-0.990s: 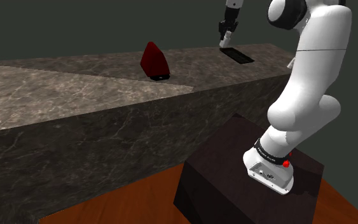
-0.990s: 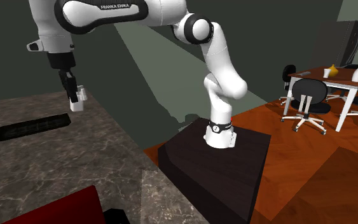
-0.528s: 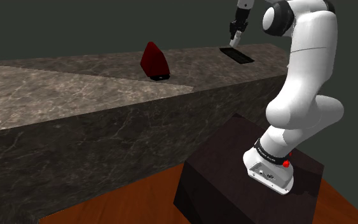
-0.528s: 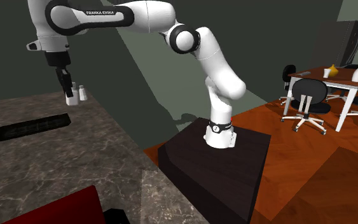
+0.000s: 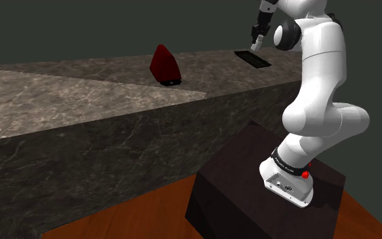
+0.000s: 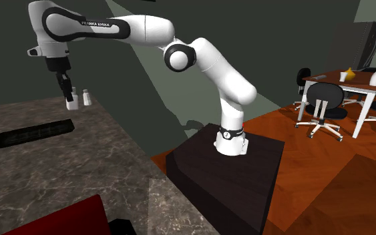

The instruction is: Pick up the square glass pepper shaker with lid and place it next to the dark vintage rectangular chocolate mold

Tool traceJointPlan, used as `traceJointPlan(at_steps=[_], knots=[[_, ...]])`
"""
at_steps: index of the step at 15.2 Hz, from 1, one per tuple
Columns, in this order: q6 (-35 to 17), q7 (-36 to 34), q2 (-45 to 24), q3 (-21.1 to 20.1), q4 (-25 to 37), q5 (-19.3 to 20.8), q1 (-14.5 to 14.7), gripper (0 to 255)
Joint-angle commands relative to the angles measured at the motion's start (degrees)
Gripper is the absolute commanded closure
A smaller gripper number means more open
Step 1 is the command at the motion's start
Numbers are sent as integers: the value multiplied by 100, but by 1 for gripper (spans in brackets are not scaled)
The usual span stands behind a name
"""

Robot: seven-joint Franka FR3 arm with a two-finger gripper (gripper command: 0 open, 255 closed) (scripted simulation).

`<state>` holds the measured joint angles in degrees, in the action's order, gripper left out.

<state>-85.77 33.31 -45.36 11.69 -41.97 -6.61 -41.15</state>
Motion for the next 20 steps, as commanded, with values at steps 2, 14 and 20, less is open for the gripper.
traceJointPlan(at_steps=[2, 14, 20], knots=[[-398, 27, 194, 17, -588, 18, 60, 255], [-1493, 56, 426, 27, -1924, 34, 190, 255], [-1933, 67, 392, 18, -2333, 23, 218, 255]])
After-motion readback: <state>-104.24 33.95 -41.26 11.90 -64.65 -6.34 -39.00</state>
